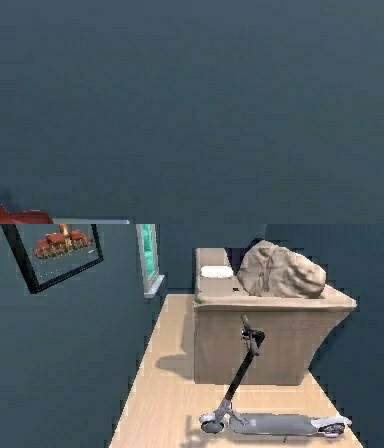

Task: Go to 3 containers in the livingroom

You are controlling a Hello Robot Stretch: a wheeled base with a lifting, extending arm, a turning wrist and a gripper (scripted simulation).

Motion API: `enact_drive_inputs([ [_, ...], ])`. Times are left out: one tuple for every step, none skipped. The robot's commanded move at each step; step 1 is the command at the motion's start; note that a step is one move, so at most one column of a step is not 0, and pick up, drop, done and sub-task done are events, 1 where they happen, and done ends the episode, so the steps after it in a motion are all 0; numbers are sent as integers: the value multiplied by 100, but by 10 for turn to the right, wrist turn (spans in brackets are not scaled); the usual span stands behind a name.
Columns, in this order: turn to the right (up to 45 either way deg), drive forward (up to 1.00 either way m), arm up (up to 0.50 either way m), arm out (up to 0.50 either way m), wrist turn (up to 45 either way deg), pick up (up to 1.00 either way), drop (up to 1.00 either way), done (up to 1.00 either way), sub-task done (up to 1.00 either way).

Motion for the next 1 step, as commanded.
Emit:
enact_drive_inputs([
  [-450, 0, 0, 0, 0, 0, 0, 0, 0],
])
